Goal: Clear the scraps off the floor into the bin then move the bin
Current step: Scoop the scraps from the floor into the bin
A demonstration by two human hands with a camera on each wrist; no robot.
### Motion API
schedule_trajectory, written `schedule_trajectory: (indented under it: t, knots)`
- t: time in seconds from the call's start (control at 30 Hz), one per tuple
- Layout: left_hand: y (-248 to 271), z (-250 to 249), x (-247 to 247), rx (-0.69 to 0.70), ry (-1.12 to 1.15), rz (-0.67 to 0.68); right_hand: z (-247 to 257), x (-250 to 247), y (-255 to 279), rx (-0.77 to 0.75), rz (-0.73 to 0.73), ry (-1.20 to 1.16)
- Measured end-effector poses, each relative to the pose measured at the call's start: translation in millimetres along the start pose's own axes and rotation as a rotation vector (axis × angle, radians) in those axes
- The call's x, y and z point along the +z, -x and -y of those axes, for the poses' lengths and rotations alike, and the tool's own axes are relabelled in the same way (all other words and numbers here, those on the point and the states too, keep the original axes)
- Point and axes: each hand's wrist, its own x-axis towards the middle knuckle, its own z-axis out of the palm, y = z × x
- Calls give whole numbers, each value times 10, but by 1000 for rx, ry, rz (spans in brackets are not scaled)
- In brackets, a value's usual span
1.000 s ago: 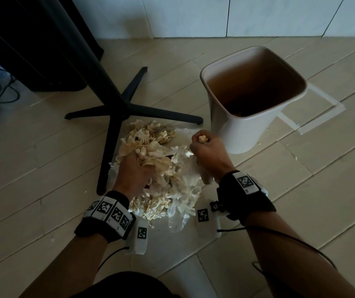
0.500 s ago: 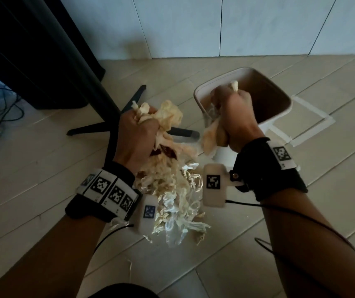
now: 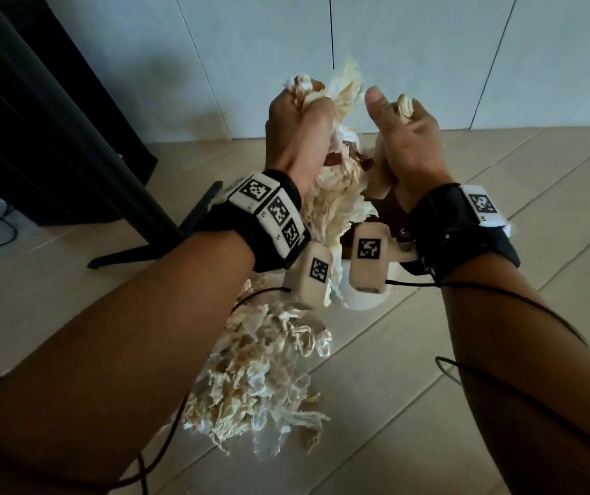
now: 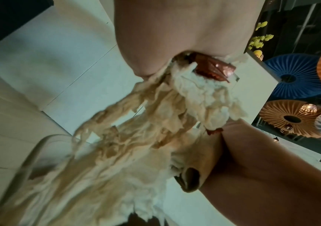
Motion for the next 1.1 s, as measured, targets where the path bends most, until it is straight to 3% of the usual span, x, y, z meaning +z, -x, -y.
schedule_trajectory:
  t: [0.37, 0.43, 0.57, 0.7, 0.8, 0.9, 1.0, 1.1]
  knots:
    - [-219, -578, 422, 194, 135, 47, 197, -262, -159, -21, -66, -101]
    - [-220, -553, 457, 175, 104, 43, 176, -331, -211, -38, -61, -85]
    - [-211, -145, 488, 29, 75, 66, 29, -342, -213, 70, 1, -17]
    - [-85, 349, 440, -106, -29, 210, -245, -316, -201, 240, 121, 97]
    - [4, 707, 406, -165, -233, 320, -474, -268, -209, 277, 243, 373]
    - [113, 873, 377, -216, -296, 375, -964, -297, -417, 308, 299, 521]
    - [178, 996, 316, -212, -385, 478, -889, -306, -287, 324, 315, 591]
    - [161, 1060, 185, -19, -569, 474, -516, -256, -15, 271, 324, 659]
